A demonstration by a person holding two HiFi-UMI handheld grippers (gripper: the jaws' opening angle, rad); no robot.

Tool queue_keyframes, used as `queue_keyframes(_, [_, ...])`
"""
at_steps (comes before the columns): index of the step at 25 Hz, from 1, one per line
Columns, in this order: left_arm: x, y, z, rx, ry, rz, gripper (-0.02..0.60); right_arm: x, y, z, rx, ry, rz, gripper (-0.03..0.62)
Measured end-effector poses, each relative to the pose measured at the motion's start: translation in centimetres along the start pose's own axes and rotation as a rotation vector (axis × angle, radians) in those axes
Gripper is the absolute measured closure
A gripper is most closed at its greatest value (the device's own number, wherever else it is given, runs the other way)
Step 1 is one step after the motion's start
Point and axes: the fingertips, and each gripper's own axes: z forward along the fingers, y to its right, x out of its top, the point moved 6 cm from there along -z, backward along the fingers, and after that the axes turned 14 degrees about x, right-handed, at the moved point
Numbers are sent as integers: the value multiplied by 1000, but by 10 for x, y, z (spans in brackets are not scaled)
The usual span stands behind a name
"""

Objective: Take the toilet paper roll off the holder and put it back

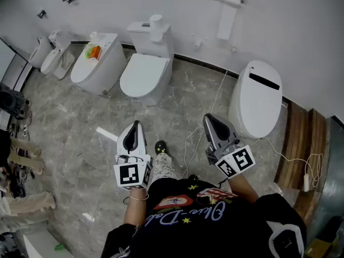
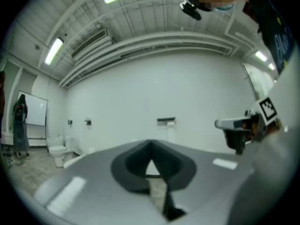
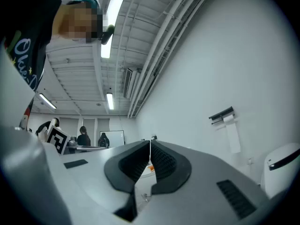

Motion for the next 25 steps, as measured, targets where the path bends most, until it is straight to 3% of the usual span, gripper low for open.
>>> queue_keyframes(8, [-17, -29, 93, -50, 47, -35, 583, -29, 42, 52, -65, -16, -10, 580])
queue_keyframes(14, [-33, -80, 234, -129, 72, -57, 583, -48, 113, 166, -151, 39, -9, 580])
queue_keyframes(19, [-11, -156, 350, -176, 84, -38, 583, -46, 166, 274, -224, 100, 27, 580])
queue_keyframes(22, [-1, -184, 403, -188, 115, -31, 583, -38, 196, 317, -254, 125, 15, 580])
queue_keyframes(25, [-10, -196, 430, -179, 84, -51, 583, -42, 212, 343, -263, 89, 14, 580])
